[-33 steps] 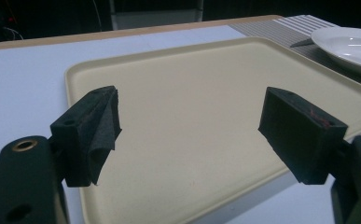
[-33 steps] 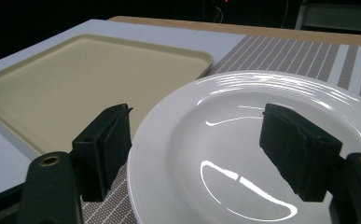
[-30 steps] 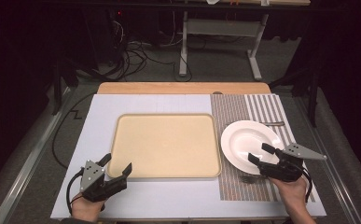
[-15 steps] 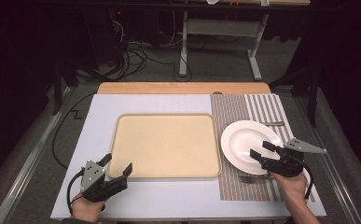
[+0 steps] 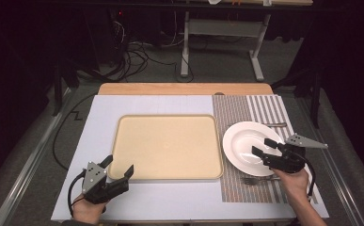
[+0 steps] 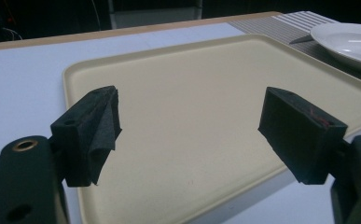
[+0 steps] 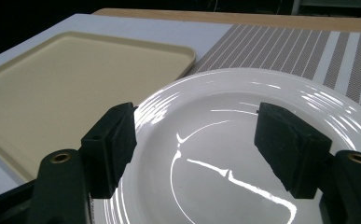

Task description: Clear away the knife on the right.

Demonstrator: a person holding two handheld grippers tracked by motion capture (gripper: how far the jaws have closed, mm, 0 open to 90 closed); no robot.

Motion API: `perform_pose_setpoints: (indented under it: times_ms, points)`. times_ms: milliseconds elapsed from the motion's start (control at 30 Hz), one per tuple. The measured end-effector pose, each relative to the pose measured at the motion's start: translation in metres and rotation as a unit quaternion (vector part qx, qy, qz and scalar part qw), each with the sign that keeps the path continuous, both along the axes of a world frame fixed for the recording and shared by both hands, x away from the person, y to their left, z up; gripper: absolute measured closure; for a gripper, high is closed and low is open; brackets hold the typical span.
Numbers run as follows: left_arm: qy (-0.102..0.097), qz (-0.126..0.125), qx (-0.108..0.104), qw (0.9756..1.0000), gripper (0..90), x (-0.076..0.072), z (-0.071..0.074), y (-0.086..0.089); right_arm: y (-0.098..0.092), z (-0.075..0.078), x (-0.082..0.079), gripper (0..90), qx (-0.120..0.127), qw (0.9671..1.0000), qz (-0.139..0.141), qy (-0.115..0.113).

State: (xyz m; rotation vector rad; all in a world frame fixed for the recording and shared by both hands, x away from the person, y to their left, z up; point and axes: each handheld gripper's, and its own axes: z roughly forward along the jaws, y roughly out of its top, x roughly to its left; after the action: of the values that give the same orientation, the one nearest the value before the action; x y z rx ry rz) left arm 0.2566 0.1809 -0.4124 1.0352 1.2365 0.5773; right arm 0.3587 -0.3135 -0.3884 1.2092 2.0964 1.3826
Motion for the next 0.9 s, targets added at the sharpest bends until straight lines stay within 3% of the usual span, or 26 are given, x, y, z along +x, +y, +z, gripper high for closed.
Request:
perform_pose_setpoints:
  times_ms: [900]
  points:
    - [0.007, 0.007, -0.003, 0.9999, 21.4, 0.002, -0.001, 0.001, -0.006, 0.017, 0.027, 32.0, -0.022, 0.9995, -0.021, -0.011]
